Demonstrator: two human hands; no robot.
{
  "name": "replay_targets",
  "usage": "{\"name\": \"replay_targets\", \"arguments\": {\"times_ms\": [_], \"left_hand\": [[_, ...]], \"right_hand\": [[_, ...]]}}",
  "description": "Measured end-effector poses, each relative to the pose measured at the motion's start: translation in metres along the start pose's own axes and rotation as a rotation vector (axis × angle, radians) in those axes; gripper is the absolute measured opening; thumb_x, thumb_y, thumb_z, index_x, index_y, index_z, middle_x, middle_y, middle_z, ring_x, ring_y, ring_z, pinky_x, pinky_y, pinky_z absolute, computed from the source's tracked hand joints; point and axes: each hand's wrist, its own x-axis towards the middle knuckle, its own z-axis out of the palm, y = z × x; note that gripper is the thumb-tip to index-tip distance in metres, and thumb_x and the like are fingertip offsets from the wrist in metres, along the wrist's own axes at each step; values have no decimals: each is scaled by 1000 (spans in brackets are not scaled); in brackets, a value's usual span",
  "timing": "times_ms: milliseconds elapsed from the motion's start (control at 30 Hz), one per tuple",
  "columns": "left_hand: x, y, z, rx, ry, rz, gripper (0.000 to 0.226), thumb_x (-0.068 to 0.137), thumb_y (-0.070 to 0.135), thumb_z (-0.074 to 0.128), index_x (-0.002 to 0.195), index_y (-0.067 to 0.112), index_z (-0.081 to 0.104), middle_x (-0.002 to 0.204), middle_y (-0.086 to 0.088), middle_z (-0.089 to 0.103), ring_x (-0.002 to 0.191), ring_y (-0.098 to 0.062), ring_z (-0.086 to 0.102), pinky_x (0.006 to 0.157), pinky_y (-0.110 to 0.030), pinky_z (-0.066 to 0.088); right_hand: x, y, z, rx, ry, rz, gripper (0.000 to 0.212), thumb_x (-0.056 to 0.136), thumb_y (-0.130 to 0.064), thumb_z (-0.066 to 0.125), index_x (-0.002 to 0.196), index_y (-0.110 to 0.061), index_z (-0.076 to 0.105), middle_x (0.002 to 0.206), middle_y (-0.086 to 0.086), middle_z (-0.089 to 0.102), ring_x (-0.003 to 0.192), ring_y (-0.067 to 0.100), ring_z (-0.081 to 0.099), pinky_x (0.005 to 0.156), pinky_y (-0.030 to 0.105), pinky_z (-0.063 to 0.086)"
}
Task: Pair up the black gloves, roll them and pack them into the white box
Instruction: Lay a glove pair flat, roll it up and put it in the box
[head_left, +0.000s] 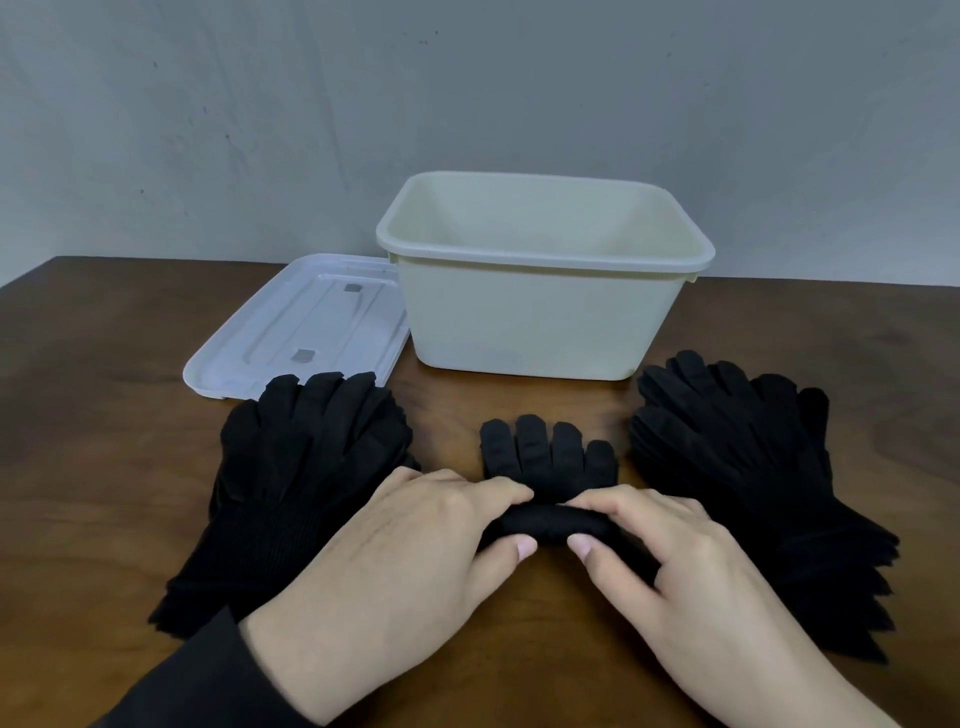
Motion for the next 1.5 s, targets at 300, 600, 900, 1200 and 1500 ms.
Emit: {"name": "replay_targets", "arguments": {"times_ms": [300,600,900,1200,1500], "left_hand": [[3,1,7,-156,107,-113,43,98,54,42,141,48,44,128,26,58,114,8,48,108,-17,32],[9,-4,12,16,84,-75,44,104,41,40,148,42,36,126,22,57,119,2,49,104,-14,30],[6,-6,12,138,46,122,39,83,28,46,109,29,74,109,14,64,90,-8,62,73,-31,56],[6,-7,11,105,0,97,40,84,47,65,123,36,64,115,22,64,103,-2,60,88,-27,50],[1,0,3,-129,148,-61,32,96,55,46,127,48,44,95,34,47,105,7,48,97,-13,35]], "right_hand": [[8,-7,3,208,93,113,32,84,-57,58,116,-60,54,103,-30,65,100,-15,56,84,8,44],[15,-1,14,-56,164,76,39,91,-42,59,128,-33,64,100,-23,50,98,-1,50,92,25,47],[7,0,14,-223,85,-143,45,85,-28,42,118,-27,72,131,-18,59,125,4,50,103,28,34],[7,-1,9,-174,75,-88,35,91,-50,45,124,-45,54,124,-32,55,124,-18,35,98,25,40],[7,-5,4,49,96,41,34,86,-59,51,118,-60,40,112,-34,55,108,-8,47,83,14,42]]}}
